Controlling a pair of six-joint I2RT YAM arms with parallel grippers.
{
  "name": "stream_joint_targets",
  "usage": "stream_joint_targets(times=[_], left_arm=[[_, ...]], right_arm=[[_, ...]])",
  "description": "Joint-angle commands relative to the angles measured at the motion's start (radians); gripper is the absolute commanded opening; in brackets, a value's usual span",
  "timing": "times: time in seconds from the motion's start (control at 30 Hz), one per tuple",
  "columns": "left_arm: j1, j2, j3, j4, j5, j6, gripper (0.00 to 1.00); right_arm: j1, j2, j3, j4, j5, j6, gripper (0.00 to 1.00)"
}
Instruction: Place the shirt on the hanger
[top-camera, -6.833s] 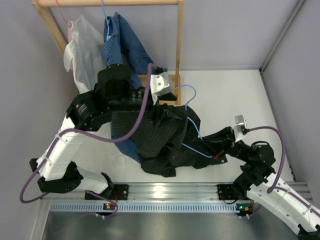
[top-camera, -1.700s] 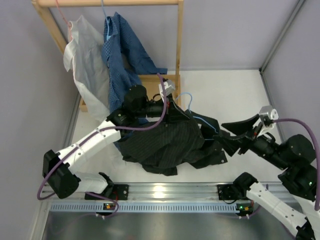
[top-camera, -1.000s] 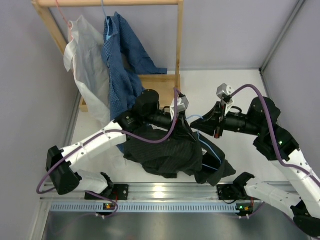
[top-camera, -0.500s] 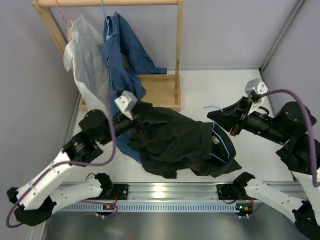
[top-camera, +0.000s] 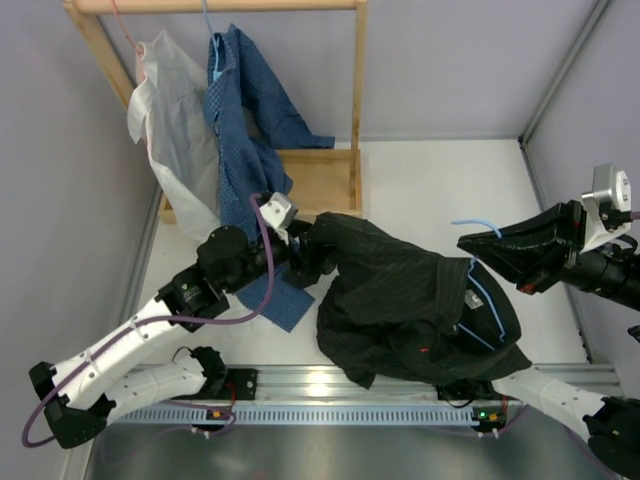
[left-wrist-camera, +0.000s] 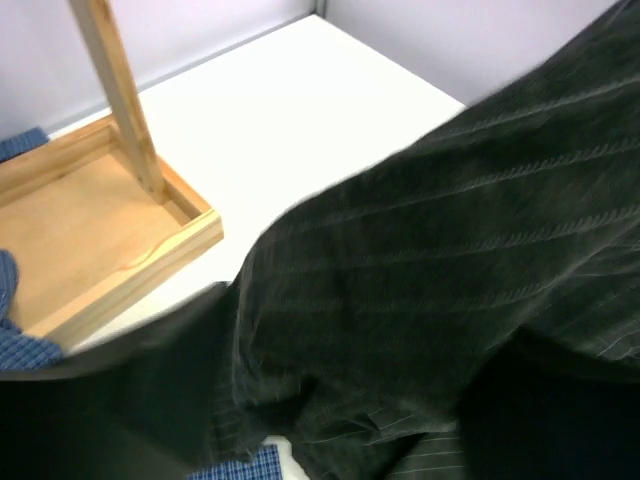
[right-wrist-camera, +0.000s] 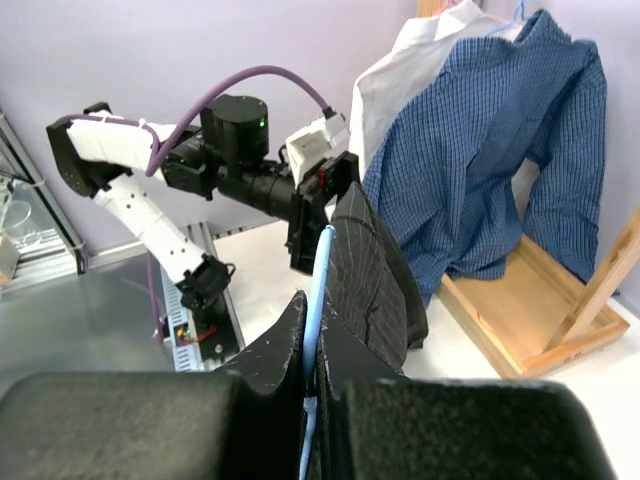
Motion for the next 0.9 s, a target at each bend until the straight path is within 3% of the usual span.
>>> stream_joint_targets(times=[0.0,0.03,0.13,0.23,0.4,0.5,0.67,0.87], left_arm=[[-0.001,0.021,0.009,0.149,0.072,-0.019,0.68],[-0.001,0.028,0.019,0.155,0.091,-0.034,0.01],[-0.001,0.031,0.021,0.193,0.048,-0.065,0.0],[-0.001,0.026,0.059,0.164,-0.086,-0.102,0.0],[0.004,0.052,0.209,-0.026,-0.471,-0.151,0.0],[0.031,0.135,0.345,-0.18,-0.585,-0.207,0.0],[0.074,0.294,0.461,-0.299,-0.47,-0.315,0.0],[0.133,0.367,0.441,-0.325,-0.343,-0.404,0.0]], right_arm=[[-0.004,0.026,0.06,-0.057,-0.015,-0.015,0.0],[-0.004,0.029,0.068,-0.066,-0.006,-0.023,0.0],[-0.004,0.027,0.082,-0.095,0.04,-0.036,0.0],[-0.004,0.026,0.084,-0.161,0.14,-0.082,0.0],[-0.004,0.01,0.012,-0.275,0.238,-0.132,0.0],[-0.004,-0.034,-0.067,-0.292,0.243,-0.139,0.0],[-0.004,-0.1,-0.114,-0.289,0.255,-0.139,0.0],[-0.002,-0.12,-0.075,-0.26,0.339,-0.101,0.0]])
